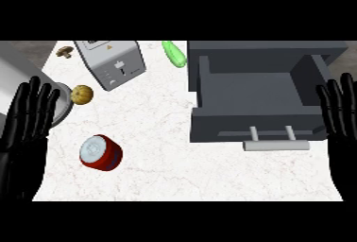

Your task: Pick up the can, place it into the drawer and close the drawer

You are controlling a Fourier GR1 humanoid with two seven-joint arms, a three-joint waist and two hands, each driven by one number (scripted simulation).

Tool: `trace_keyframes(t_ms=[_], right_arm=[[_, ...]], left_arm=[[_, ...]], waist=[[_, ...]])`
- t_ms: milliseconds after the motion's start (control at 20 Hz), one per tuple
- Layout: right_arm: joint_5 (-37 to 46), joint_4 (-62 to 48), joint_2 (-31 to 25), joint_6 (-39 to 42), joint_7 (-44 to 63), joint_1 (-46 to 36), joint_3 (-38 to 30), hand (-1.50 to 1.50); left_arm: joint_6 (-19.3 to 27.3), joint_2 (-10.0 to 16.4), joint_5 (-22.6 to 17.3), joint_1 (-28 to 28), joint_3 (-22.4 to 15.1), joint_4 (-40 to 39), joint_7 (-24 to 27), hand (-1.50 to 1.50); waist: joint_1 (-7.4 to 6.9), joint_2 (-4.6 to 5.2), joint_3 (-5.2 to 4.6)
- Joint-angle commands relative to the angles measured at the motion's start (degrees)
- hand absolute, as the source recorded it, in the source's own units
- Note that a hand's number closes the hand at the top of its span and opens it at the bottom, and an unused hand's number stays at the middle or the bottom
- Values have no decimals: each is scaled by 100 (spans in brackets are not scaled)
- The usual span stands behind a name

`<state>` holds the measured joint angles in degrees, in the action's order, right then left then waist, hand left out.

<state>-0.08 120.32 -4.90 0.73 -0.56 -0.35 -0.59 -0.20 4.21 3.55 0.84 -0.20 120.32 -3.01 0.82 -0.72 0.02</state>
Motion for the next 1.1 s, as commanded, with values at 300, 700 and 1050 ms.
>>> trace_keyframes(t_ms=[300, 700, 1050], right_arm=[[16, -307, 149, -377, 777, 522, -316, -150], [-141, 338, 37, -352, 1595, 666, -383, -150], [59, -330, 203, -307, 998, 480, -286, -150]], left_arm=[[-1048, 603, -1675, 1212, 801, -159, -491, -150], [-1352, 1119, -2922, 1351, 1700, 267, -1522, -150], [-1356, 1105, -2875, 647, 1890, -89, -1777, -150]], waist=[[-158, 122, -9], [-83, 61, -2], [-79, 71, -2]])
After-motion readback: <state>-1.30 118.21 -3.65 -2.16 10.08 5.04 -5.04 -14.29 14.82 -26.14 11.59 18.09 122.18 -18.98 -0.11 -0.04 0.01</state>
